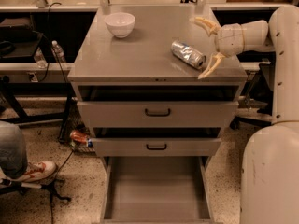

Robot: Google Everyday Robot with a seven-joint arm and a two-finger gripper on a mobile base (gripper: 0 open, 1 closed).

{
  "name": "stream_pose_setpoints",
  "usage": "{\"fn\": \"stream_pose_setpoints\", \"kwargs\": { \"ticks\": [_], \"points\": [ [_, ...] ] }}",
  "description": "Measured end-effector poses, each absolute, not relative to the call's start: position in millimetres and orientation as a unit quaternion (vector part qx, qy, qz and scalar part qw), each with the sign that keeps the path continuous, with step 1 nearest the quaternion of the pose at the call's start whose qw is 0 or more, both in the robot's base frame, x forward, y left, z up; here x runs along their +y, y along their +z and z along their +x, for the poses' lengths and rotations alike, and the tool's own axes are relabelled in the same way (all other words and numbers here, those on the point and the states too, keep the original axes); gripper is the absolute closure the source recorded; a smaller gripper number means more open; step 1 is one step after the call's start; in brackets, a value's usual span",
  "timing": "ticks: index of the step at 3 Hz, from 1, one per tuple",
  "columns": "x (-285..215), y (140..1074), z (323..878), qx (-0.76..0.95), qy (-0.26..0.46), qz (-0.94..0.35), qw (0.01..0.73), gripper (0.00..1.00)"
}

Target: Pick redbull can from bottom drawer and place on counter

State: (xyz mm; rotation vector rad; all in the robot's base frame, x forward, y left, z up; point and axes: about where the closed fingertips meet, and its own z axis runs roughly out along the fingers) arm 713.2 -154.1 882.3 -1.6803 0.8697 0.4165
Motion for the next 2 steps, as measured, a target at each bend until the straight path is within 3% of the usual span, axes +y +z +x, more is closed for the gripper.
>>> {"fn": "stream_pose_setpoints", "kwargs": {
  "ticks": [1, 2],
  "points": [
    [-155, 883, 713, 0.37, 0.177, -0.715, 0.566, 0.0],
    [-213, 896, 702, 0.415, 0.135, -0.69, 0.577, 0.0]
  ]
}}
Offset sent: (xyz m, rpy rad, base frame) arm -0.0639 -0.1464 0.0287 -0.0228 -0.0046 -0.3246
